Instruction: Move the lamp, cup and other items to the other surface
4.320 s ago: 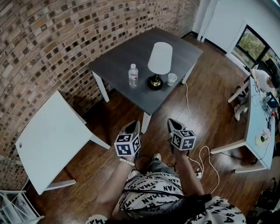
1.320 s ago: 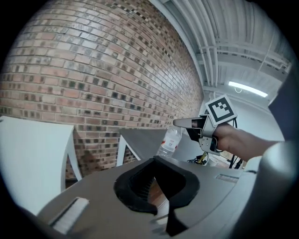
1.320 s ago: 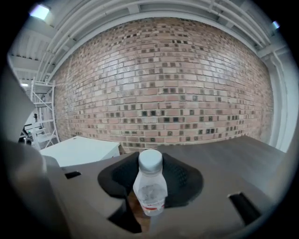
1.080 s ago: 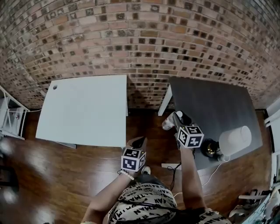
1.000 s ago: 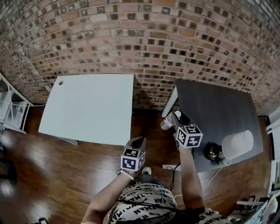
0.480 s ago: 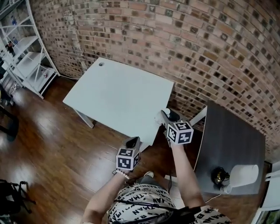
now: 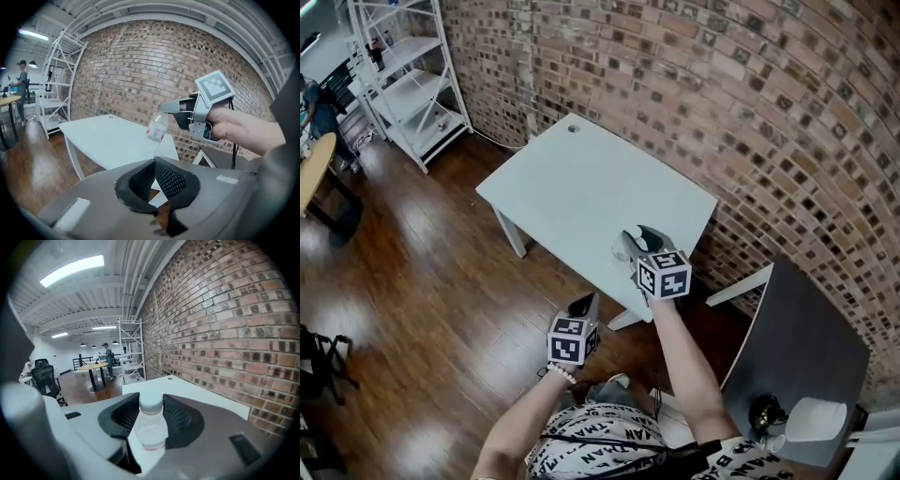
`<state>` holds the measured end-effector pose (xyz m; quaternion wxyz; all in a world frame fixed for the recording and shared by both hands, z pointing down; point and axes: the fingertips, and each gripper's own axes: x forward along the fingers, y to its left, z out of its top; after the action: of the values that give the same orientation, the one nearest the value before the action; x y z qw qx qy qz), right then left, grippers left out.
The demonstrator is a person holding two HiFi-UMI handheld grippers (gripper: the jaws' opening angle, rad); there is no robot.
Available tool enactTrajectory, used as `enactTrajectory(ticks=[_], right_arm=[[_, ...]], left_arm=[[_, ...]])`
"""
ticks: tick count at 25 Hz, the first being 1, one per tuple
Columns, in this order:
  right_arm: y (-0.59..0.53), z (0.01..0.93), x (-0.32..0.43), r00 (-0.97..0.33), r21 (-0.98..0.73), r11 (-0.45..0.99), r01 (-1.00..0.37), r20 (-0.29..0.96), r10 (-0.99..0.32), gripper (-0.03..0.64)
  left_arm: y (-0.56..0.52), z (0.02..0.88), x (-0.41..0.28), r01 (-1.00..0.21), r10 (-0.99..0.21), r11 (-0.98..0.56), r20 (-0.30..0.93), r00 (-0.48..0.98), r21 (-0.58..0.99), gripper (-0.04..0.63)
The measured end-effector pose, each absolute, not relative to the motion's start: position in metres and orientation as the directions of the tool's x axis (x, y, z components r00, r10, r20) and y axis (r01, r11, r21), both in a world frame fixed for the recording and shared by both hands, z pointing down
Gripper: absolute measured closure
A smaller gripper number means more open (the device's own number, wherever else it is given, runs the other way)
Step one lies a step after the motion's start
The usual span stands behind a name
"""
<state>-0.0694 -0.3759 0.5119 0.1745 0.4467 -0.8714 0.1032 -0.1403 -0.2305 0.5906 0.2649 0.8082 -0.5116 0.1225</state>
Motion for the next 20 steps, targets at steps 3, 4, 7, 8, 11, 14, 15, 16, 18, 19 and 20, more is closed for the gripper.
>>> enactTrajectory(ticks=[3, 4, 7, 8, 11, 14, 15, 16, 18, 19, 20], right_arm=[[-0.381, 0.519, -0.095, -0.568, -0.022, 0.614, -0.789, 0.406, -0.716, 0.451], [-0.382, 0.522, -0.101, -0.574, -0.021, 0.622, -0.783, 0.41, -0.709, 0.451], [-0.387, 0.528, -0.116, -0.582, -0.016, 0.635, -0.772, 0.417, -0.698, 0.451], [-0.389, 0.53, -0.121, -0.586, -0.018, 0.639, -0.769, 0.417, -0.695, 0.451], [-0.393, 0.538, -0.133, -0.598, -0.02, 0.654, -0.756, 0.425, -0.679, 0.451], [-0.397, 0.546, -0.139, -0.599, -0.023, 0.657, -0.754, 0.436, -0.672, 0.451], [-0.398, 0.549, -0.141, -0.597, -0.023, 0.656, -0.754, 0.439, -0.671, 0.451], [-0.399, 0.551, -0.142, -0.597, -0.021, 0.657, -0.754, 0.442, -0.67, 0.451], [-0.401, 0.553, -0.144, -0.597, -0.016, 0.661, -0.751, 0.446, -0.667, 0.451], [-0.401, 0.555, -0.145, -0.596, -0.014, 0.661, -0.75, 0.448, -0.666, 0.451], [-0.402, 0.556, -0.145, -0.595, -0.013, 0.661, -0.75, 0.451, -0.666, 0.451]], left_arm=[[-0.229, 0.594, -0.155, -0.904, -0.777, -0.299, 0.472, 0.417, 0.306, 0.595], [-0.228, 0.595, -0.159, -0.907, -0.781, -0.288, 0.474, 0.408, 0.306, 0.595], [-0.227, 0.596, -0.17, -0.913, -0.787, -0.266, 0.477, 0.39, 0.308, 0.595], [-0.227, 0.596, -0.173, -0.915, -0.789, -0.259, 0.479, 0.386, 0.309, 0.595], [-0.226, 0.596, -0.182, -0.92, -0.792, -0.239, 0.485, 0.37, 0.312, 0.595], [-0.225, 0.598, -0.189, -0.923, -0.796, -0.224, 0.488, 0.359, 0.315, 0.595], [-0.224, 0.599, -0.191, -0.923, -0.797, -0.219, 0.488, 0.356, 0.315, 0.595], [-0.224, 0.6, -0.193, -0.924, -0.797, -0.215, 0.489, 0.353, 0.316, 0.595], [-0.223, 0.602, -0.197, -0.924, -0.798, -0.208, 0.491, 0.35, 0.32, 0.595], [-0.223, 0.603, -0.198, -0.924, -0.798, -0.205, 0.491, 0.349, 0.323, 0.595], [-0.223, 0.604, -0.199, -0.924, -0.799, -0.203, 0.491, 0.348, 0.324, 0.595]])
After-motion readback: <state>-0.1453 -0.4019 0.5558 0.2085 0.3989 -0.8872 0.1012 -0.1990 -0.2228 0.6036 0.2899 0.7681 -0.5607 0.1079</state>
